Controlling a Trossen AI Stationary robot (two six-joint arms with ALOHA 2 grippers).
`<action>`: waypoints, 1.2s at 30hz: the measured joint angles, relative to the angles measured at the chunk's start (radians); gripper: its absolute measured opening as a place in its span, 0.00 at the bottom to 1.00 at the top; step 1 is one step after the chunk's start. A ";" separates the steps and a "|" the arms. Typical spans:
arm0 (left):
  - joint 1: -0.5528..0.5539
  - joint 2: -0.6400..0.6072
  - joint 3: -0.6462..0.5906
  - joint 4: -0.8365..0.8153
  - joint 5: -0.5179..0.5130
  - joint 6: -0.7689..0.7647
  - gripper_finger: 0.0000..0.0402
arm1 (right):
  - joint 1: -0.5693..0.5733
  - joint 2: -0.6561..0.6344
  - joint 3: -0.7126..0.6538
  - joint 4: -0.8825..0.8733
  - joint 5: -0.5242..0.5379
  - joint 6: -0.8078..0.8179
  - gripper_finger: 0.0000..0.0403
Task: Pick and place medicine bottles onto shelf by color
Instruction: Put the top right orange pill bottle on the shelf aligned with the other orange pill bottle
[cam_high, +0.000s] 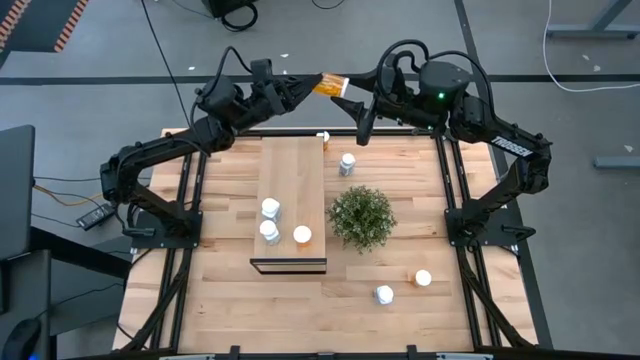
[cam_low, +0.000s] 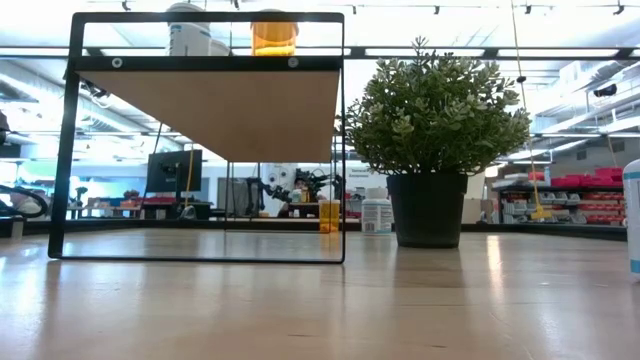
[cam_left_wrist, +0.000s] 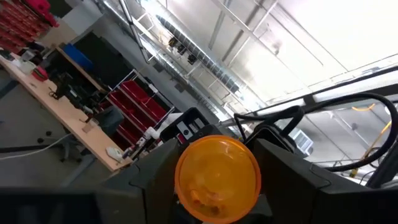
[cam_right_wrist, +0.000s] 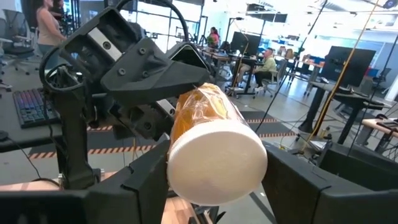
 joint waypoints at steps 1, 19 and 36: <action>0.001 0.000 0.000 -0.001 0.004 0.000 0.56 | 0.000 0.000 0.000 -0.001 0.000 0.003 0.57; 0.111 -0.126 0.000 -0.265 0.189 0.272 0.59 | -0.001 -0.047 0.000 -0.269 0.000 0.143 0.57; 0.131 -0.364 0.000 -0.799 0.175 0.405 0.50 | -0.003 0.127 0.000 -0.569 -0.355 0.511 0.57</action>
